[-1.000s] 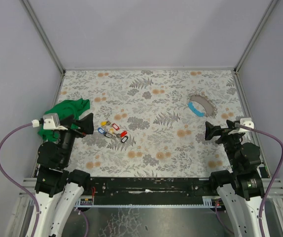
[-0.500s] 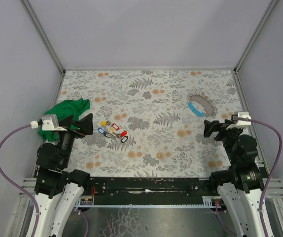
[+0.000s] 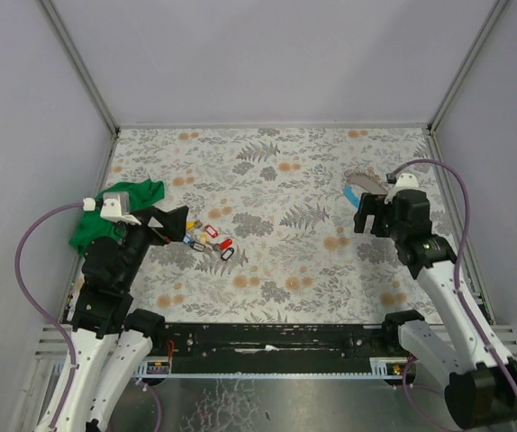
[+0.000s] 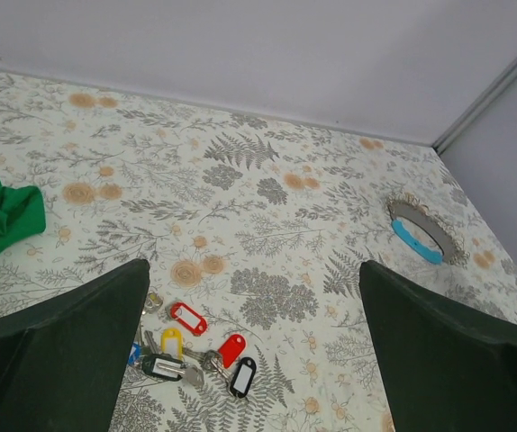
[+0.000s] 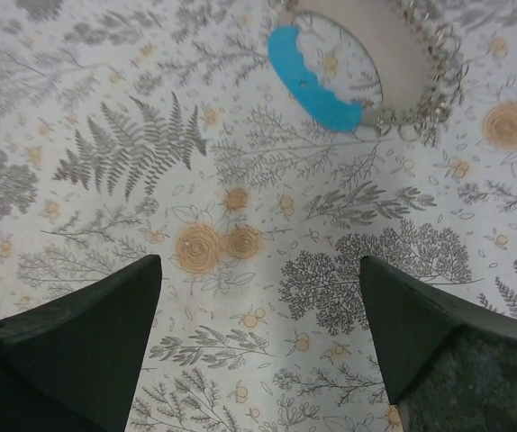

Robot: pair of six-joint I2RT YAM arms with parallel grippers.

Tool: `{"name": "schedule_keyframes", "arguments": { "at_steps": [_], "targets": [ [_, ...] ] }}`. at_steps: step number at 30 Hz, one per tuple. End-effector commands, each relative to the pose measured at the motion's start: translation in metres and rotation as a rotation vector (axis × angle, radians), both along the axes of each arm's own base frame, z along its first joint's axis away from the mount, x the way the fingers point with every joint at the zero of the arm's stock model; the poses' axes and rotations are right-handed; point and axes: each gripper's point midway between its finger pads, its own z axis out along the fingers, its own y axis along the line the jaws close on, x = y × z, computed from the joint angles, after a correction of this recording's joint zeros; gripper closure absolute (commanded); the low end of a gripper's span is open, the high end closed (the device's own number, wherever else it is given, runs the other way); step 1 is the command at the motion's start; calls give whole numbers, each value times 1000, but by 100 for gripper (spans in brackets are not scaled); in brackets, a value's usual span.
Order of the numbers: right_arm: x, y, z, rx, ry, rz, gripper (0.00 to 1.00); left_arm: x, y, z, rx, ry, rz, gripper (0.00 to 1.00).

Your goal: Put the keys on the keyring

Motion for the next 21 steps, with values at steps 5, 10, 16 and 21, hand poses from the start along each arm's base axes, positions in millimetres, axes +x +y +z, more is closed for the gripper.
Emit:
{"name": "schedule_keyframes", "arguments": {
  "at_steps": [5,10,16,21],
  "targets": [
    [51,-15,-39,-89,116,-104,13,0,-17,6,42,-64,-106,0],
    [77,-31,-63,-156,155,-184,26,3,-13,2,62,-47,-78,0],
    [111,-56,-81,-188,179,-265,44,4,-14,-3,69,-34,-83,0],
    [129,-71,-101,-192,222,-285,47,5,-14,-5,74,-28,-88,0]
  ]
}}
